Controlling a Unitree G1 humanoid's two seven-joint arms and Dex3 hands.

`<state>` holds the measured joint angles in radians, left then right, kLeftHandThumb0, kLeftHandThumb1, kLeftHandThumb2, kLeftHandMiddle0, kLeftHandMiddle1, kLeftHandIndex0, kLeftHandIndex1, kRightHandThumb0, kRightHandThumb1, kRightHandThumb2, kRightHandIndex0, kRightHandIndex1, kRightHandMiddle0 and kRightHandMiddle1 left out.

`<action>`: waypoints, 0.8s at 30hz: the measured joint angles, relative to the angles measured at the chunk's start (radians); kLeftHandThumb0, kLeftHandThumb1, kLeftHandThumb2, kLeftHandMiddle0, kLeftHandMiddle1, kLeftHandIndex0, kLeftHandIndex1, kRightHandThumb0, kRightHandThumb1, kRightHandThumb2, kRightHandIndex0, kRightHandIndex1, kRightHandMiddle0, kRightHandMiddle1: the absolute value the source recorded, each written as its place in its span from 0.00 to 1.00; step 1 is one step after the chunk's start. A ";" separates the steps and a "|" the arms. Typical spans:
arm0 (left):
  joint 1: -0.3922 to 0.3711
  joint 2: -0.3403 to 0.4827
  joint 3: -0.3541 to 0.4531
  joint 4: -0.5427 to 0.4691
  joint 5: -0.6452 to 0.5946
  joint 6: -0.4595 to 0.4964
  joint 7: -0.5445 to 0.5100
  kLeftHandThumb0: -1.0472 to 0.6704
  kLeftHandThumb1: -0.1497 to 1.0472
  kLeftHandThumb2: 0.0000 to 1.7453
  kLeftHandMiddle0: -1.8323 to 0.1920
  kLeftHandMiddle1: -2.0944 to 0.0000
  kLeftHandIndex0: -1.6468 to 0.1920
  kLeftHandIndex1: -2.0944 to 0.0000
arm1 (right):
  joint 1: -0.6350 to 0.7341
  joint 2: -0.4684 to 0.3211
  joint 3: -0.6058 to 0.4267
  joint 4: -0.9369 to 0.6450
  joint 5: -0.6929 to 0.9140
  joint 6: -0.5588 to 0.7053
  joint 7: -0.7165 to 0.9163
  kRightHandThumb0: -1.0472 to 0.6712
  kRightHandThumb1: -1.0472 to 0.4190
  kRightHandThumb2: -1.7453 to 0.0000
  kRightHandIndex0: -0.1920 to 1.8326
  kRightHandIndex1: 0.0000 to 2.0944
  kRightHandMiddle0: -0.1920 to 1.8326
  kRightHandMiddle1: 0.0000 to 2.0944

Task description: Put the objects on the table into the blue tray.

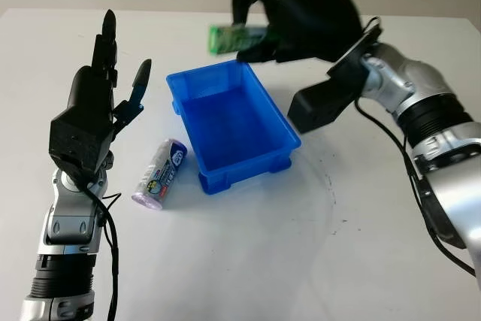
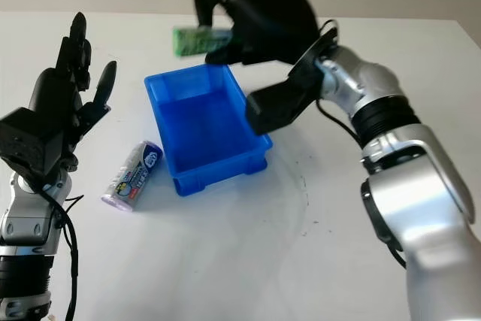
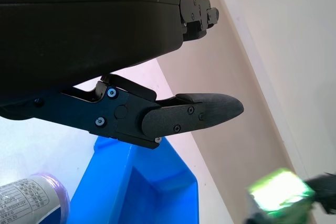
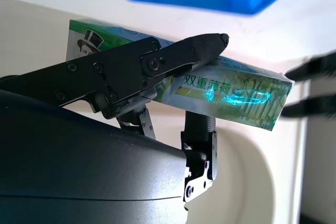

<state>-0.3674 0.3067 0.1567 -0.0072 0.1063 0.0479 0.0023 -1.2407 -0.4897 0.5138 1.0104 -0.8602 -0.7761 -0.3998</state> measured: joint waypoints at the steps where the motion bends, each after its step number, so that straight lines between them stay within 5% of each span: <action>1: 0.001 0.000 0.000 0.000 0.001 0.000 0.000 0.26 1.00 0.30 0.93 0.98 0.93 0.98 | 0.000 0.004 0.007 0.005 -0.004 -0.001 -0.001 0.33 0.00 0.91 0.60 1.00 0.43 1.00; 15: 0.005 -0.003 0.000 0.000 -0.004 -0.002 0.000 0.26 1.00 0.30 0.93 0.97 0.93 0.97 | 0.024 0.013 0.082 0.050 -0.037 -0.019 0.055 0.32 0.00 0.94 0.50 1.00 0.36 1.00; 21: 0.005 -0.003 0.000 0.001 -0.004 -0.004 0.001 0.25 1.00 0.30 0.93 0.97 0.93 0.97 | 0.024 0.004 0.086 0.040 -0.039 -0.001 0.125 0.25 0.00 0.94 0.27 1.00 0.19 0.99; 22: 0.005 -0.003 0.000 0.001 -0.004 -0.004 0.001 0.25 1.00 0.30 0.93 0.97 0.93 0.97 | 0.024 0.000 0.087 0.035 -0.039 0.000 0.134 0.24 0.00 0.94 0.23 0.97 0.15 0.96; 24: 0.005 -0.003 0.000 0.004 -0.003 -0.006 0.001 0.25 1.00 0.29 0.93 0.97 0.93 0.97 | 0.024 -0.010 0.086 0.024 -0.033 0.000 0.168 0.22 0.00 0.92 0.17 0.75 0.10 0.74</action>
<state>-0.3626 0.3036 0.1569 -0.0031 0.1028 0.0423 0.0030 -1.2164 -0.4997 0.5996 1.0347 -0.8935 -0.7766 -0.2316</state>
